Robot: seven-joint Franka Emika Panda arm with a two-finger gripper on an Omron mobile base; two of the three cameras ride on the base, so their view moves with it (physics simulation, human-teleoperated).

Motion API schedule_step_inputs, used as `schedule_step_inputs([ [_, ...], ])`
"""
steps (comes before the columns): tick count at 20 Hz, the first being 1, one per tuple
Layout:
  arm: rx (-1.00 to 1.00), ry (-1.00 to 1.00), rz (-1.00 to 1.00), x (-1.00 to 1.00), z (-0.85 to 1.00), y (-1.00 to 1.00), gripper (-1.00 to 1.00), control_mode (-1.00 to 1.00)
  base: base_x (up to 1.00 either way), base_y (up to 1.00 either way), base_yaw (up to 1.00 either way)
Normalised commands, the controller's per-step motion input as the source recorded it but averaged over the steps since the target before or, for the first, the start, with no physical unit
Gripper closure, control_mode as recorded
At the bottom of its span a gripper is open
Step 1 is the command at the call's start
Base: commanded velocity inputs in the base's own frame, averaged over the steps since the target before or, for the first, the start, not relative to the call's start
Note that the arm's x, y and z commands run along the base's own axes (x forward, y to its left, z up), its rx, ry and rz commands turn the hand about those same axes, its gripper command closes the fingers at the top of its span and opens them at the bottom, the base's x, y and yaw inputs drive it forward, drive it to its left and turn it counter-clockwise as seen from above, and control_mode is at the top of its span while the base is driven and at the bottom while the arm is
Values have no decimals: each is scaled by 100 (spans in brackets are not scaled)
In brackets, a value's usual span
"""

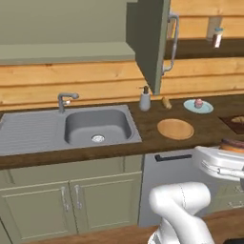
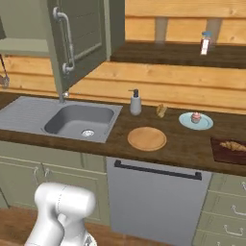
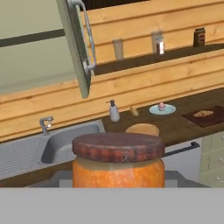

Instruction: From the different types of pastries on the counter, select a croissant and place it on the cutting board. Then retrieve a jar of jam from the cabinet and place it alongside the croissant on the cutting board.

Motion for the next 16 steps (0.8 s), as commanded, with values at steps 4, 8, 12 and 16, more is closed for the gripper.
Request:
schedule_step_inputs([
  [4,0,0,0,0,0,0,100,100,0,-100,12],
  [8,0,0,0,0,0,0,100,100,1,-100,12],
  [12,0,0,0,0,0,0,100,100,4,-97,12],
  [16,0,0,0,0,0,0,100,100,5,-88,4],
])
